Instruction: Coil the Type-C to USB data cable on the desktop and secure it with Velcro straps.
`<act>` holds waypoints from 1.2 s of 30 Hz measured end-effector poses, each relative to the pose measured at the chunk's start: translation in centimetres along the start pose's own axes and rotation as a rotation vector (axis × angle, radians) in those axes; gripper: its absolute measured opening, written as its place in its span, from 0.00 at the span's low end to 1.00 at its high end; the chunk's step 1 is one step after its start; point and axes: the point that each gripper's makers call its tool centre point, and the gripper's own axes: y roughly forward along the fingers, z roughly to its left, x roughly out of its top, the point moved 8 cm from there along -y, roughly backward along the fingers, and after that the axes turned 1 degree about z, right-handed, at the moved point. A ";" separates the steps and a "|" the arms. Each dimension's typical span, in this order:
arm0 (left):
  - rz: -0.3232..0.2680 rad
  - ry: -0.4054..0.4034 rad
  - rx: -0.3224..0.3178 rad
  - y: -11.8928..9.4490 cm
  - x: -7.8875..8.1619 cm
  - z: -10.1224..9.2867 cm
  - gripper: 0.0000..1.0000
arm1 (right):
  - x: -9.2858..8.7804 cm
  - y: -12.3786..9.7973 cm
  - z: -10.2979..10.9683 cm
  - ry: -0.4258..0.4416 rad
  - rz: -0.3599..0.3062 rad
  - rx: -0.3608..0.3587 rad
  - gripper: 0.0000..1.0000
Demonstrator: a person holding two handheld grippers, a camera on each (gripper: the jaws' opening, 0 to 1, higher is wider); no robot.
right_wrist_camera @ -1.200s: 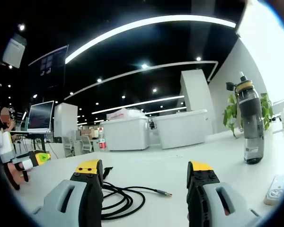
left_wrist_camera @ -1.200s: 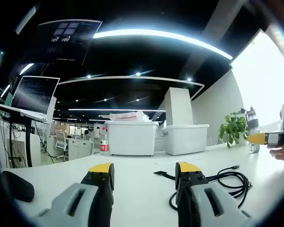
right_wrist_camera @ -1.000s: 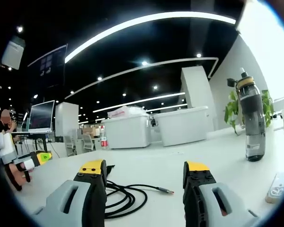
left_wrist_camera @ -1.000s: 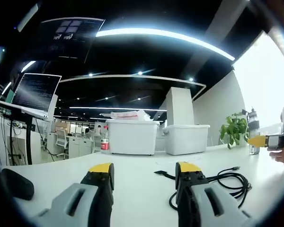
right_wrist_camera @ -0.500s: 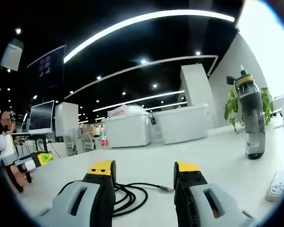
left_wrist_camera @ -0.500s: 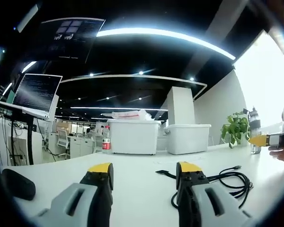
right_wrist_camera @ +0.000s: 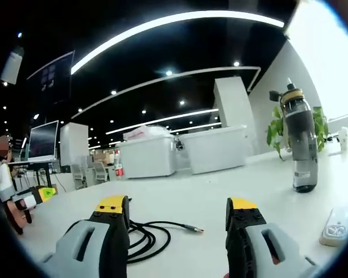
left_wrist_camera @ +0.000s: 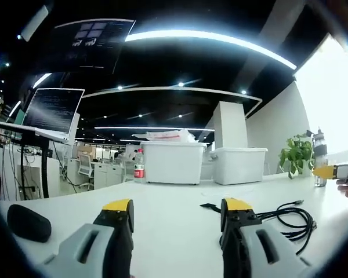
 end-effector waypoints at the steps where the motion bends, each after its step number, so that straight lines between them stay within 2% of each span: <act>1: 0.005 0.008 0.001 0.0 0.0 0.0 0.62 | 0.1 0.0 -0.1 0.000 -0.001 -0.004 0.67; 9: 0.026 0.050 0.014 -0.2 0.3 -0.1 0.61 | 0.9 -0.3 -0.1 -0.047 -0.005 -0.018 0.65; 11: -0.017 0.027 -0.001 -0.1 0.8 -0.3 0.63 | 1.2 -0.4 -0.1 -0.053 -0.012 -0.012 0.66; 14: -0.038 0.031 -0.019 -0.3 1.4 -0.7 0.66 | 1.6 -0.5 0.0 -0.065 -0.018 -0.002 0.67; 19: -0.013 0.049 -0.043 -0.1 1.4 -1.1 0.66 | 2.0 -0.7 0.1 -0.096 -0.020 0.012 0.66; 26: -0.016 0.055 -0.056 0.0 1.6 -1.2 0.65 | 2.2 -0.6 -0.1 -0.101 -0.011 0.025 0.66; 31: -0.018 0.072 -0.076 0.2 2.0 -1.3 0.65 | 2.5 -0.4 -0.1 -0.074 -0.007 0.062 0.67; 36: -0.005 0.068 -0.127 0.4 2.4 -1.5 0.65 | 2.8 0.2 0.1 -0.091 0.008 0.120 0.67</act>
